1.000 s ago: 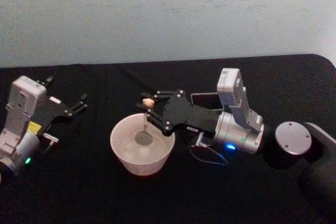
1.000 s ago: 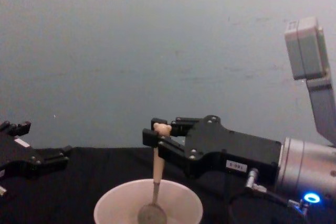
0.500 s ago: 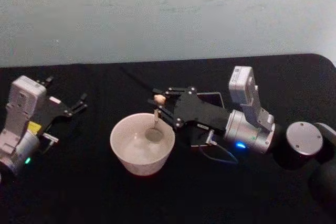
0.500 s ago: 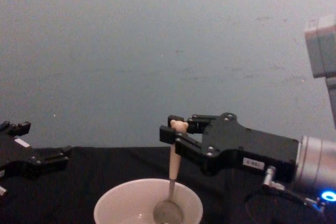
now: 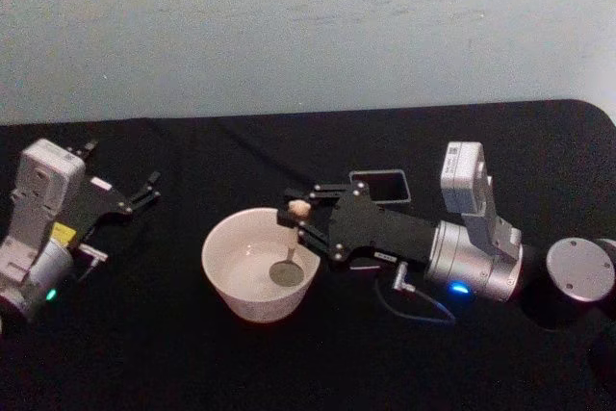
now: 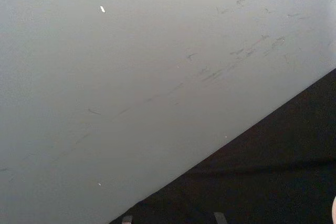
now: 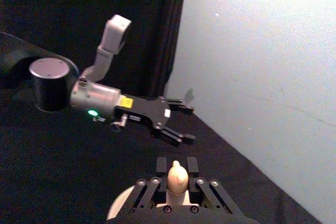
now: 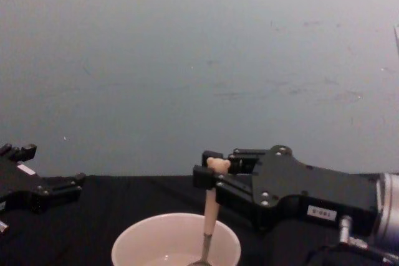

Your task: Pick up the stirring spoon with one hand, stir inside the cup, then place it back in its original position.

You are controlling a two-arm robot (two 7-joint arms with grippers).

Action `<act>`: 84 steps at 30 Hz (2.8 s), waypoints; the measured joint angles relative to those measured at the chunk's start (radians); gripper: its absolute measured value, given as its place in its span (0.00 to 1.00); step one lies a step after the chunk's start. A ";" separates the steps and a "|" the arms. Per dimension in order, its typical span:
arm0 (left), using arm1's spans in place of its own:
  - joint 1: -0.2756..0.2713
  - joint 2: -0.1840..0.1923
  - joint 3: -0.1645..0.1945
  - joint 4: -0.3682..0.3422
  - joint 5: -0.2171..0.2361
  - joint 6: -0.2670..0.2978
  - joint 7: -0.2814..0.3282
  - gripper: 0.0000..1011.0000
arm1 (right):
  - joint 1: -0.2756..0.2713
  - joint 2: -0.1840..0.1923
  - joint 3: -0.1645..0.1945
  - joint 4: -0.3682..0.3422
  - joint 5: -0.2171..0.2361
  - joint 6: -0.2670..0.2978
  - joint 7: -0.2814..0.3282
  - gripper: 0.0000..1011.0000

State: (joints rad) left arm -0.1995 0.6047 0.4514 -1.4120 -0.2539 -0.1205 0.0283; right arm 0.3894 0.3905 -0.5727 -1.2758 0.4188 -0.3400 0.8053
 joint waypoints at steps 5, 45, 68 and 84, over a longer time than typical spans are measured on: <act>0.000 0.000 0.000 0.000 0.000 0.000 0.000 0.99 | -0.003 -0.003 -0.013 -0.010 0.009 0.007 0.010 0.21; 0.000 0.000 0.000 0.000 0.000 0.000 0.000 0.99 | 0.048 -0.045 0.011 0.075 -0.025 -0.005 -0.046 0.21; 0.000 0.000 0.000 0.000 0.000 0.000 0.000 0.99 | -0.021 0.006 -0.021 -0.053 0.042 0.035 0.013 0.21; 0.000 0.000 0.000 0.000 0.000 0.000 0.000 0.99 | 0.058 -0.080 -0.017 0.085 -0.008 0.015 -0.065 0.21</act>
State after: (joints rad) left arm -0.1995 0.6047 0.4514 -1.4120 -0.2539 -0.1205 0.0283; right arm 0.4474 0.3101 -0.5893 -1.1910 0.4112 -0.3254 0.7407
